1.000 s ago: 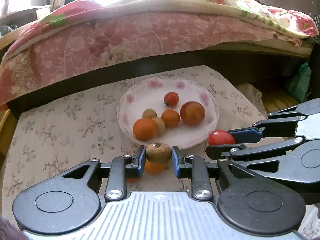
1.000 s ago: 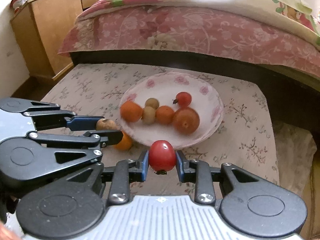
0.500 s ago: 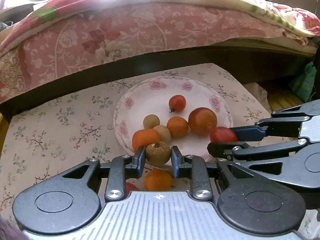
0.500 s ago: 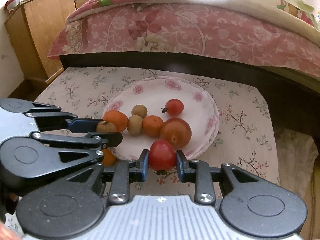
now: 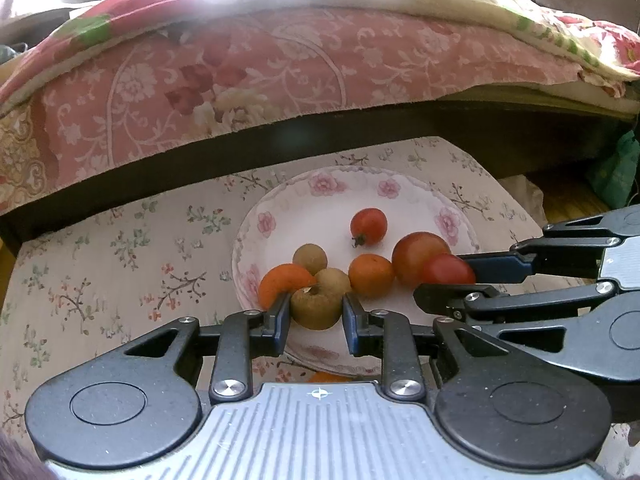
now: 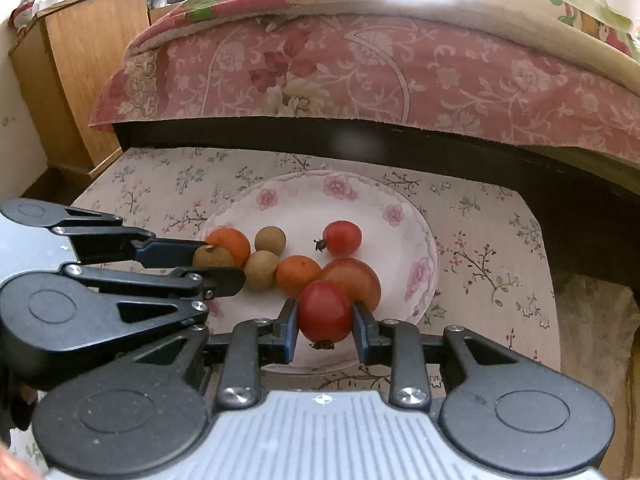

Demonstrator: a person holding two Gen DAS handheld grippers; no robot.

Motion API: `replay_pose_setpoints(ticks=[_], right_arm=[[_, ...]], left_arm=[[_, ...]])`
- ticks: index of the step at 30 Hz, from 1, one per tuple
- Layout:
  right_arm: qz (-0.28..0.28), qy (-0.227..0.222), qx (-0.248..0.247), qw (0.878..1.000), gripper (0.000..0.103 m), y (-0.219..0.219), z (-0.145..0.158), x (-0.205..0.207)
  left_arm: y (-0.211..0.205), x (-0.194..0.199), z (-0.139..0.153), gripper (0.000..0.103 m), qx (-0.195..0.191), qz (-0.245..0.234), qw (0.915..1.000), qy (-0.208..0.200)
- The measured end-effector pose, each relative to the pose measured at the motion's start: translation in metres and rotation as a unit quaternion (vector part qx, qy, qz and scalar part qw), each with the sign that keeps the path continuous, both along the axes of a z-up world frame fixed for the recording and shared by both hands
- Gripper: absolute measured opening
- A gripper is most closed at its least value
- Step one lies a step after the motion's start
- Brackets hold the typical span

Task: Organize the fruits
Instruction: 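Lower both fruits onto the plate and open both tools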

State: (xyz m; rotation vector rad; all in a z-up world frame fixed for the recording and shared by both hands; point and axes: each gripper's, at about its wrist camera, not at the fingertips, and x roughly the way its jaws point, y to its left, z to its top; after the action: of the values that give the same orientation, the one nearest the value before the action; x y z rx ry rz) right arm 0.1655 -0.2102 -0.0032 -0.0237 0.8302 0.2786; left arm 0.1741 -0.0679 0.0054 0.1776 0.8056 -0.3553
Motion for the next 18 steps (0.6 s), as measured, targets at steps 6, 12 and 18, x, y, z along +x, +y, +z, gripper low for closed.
replay_pose_setpoints(ticks=[6, 12, 18], right_arm=[[-0.001, -0.001, -0.001, 1.000, 0.031, 0.0010, 0.0000, 0.0008], [-0.005, 0.003, -0.001, 1.000, 0.031, -0.0002, -0.0008, 0.0004], [-0.005, 0.003, -0.004, 1.000, 0.032, 0.0007, -0.0010, 0.0001]], left_arm=[[-0.0001, -0.0002, -0.0009, 0.035, 0.001, 0.000, 1.0000, -0.002], [-0.0006, -0.0003, -0.0008, 0.040, 0.007, 0.000, 1.0000, -0.003], [0.0007, -0.0011, 0.0001, 0.044, 0.010, 0.003, 0.9999, -0.006]])
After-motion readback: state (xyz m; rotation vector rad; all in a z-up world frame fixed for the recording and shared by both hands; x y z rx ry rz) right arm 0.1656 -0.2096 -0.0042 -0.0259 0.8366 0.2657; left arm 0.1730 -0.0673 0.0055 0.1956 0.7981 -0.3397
